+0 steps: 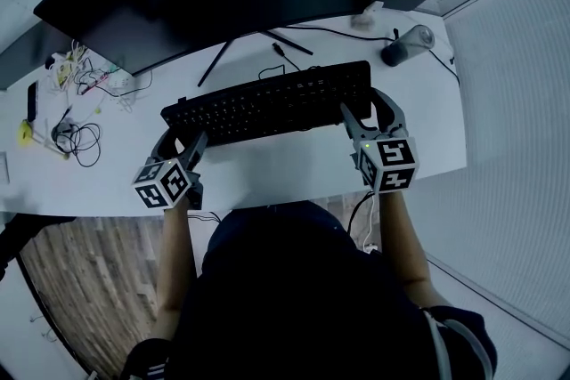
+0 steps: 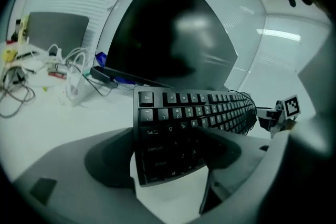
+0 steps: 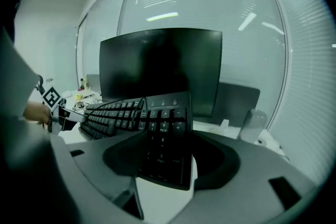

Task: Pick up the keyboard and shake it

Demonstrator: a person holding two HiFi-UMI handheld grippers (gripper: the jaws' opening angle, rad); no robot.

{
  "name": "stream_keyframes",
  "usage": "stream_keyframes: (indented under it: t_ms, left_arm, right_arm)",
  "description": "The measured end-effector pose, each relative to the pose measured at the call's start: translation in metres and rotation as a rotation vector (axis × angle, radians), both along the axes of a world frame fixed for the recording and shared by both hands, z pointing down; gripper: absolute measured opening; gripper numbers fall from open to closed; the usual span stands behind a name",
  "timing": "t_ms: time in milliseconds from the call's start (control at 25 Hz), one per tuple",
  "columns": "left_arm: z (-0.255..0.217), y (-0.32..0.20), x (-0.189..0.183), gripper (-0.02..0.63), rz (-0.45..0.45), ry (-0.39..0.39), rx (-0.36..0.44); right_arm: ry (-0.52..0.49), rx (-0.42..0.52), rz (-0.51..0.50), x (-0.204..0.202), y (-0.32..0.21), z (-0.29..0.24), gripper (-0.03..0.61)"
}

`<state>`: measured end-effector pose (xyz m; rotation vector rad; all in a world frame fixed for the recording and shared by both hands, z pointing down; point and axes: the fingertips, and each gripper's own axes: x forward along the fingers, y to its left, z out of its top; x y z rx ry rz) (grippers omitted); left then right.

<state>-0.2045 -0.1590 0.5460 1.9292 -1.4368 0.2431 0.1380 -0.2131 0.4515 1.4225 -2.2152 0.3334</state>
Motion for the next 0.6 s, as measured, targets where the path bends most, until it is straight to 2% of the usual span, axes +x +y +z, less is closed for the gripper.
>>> stream_keyframes:
  t_ms: [200, 360, 600]
  left_arm:
    - [-0.052, -0.004, -0.007, 0.370, 0.020, -0.225, 0.037]
    - [-0.095, -0.002, -0.005, 0.370, 0.045, -0.361, 0.116]
    - [-0.140, 0.001, 0.008, 0.370, 0.115, -0.553, 0.213]
  right_arm:
    - [-0.233, -0.149, 0.044, 0.007, -0.001, 0.048, 0.282]
    - [-0.406, -0.251, 0.054, 0.002, 0.005, 0.081, 0.282]
    - [-0.594, -0.407, 0.067, -0.014, 0.025, 0.124, 0.279]
